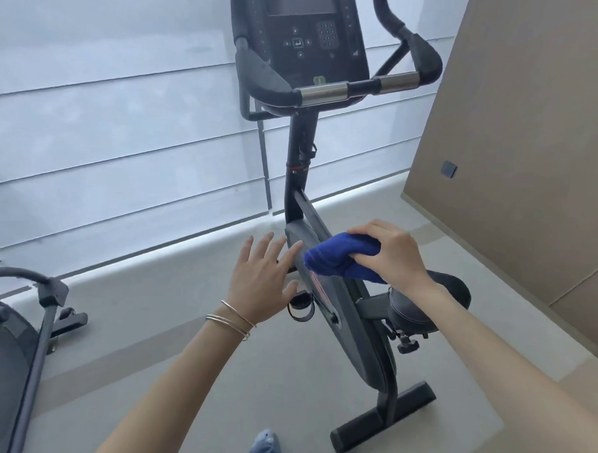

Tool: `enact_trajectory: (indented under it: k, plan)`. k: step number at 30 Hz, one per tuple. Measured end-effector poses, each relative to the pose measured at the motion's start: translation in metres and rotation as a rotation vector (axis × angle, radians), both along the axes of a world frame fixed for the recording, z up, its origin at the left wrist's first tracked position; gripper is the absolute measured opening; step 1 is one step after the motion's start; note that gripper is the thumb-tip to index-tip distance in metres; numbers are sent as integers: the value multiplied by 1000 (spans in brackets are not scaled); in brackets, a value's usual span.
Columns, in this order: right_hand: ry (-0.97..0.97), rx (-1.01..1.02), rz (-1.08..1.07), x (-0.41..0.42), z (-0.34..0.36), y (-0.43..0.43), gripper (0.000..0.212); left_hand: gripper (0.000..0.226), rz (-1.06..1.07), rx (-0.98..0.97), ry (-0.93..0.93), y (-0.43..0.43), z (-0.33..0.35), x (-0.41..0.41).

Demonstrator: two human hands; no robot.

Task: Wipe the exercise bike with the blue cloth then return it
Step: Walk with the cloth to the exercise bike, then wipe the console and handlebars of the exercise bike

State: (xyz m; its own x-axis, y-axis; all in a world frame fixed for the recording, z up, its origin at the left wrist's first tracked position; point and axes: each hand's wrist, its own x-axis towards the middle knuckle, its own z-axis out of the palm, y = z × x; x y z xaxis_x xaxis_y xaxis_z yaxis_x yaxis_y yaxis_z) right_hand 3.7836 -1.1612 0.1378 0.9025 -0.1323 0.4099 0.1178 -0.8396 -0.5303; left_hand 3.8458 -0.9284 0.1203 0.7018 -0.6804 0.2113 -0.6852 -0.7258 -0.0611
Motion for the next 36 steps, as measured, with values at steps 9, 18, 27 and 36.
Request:
enact_trajectory:
  k: [9,18,27,36]
  plan:
    - [-74,12,-96,115,34,27,31,64,-87,-12,-109,13,49,144]
    - [-182,55,-210,177,72,15,30,63,-200,-38,-155,-9,82,227]
    - [-348,63,-256,235,116,-27,30,61,-243,-140,-249,-65,127,285]
    - [-455,122,-241,314,135,-49,28,71,-130,-135,-243,-98,135,340]
